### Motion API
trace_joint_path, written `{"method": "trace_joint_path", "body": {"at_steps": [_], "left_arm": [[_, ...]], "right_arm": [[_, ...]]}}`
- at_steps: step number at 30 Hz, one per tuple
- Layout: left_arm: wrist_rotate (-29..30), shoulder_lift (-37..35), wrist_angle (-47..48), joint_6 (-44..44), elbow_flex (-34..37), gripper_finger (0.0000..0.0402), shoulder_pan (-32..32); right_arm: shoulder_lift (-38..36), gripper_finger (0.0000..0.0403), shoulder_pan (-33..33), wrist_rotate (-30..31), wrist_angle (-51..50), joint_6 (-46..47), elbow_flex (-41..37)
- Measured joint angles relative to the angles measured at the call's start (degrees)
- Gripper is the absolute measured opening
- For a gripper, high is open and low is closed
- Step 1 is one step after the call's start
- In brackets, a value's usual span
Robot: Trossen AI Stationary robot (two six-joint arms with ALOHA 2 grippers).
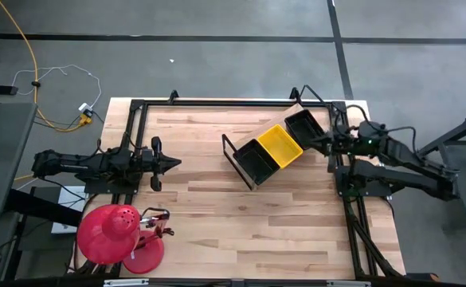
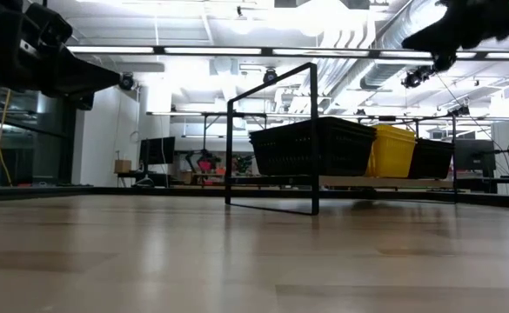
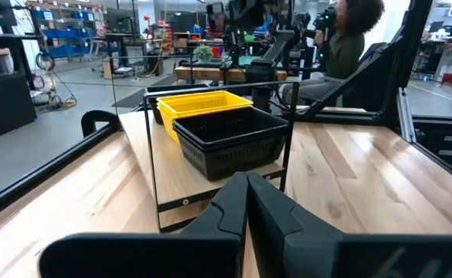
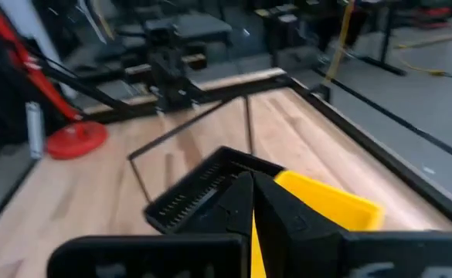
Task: Stack baskets on shelf by color
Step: Return to Home Position
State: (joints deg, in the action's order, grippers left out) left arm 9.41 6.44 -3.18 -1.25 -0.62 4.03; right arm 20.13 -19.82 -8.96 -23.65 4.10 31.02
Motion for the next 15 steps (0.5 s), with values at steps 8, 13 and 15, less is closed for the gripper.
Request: {"method": "trace_joint_path", "body": {"at_steps": [8,13,15], "left_arm": [[-0.6,0.0,0.3,-0.5,0.0,0.0000,0.0],[-0.6,0.0,1.2,-0.7,0.0,0.0000,0.0],[-0.9,0.1,1.4,-0.7,0.0,0.0000,0.0]], "right_arm": [[-7.1,0.0000,0.0,-4.6,20.3,4.9,-18.5],[-8.7,0.0000,0.0,-4.6,24.8,5.2,-23.4],[-9.0,0.0000,0.0,-4.6,25.3,5.7,-24.5]]}}
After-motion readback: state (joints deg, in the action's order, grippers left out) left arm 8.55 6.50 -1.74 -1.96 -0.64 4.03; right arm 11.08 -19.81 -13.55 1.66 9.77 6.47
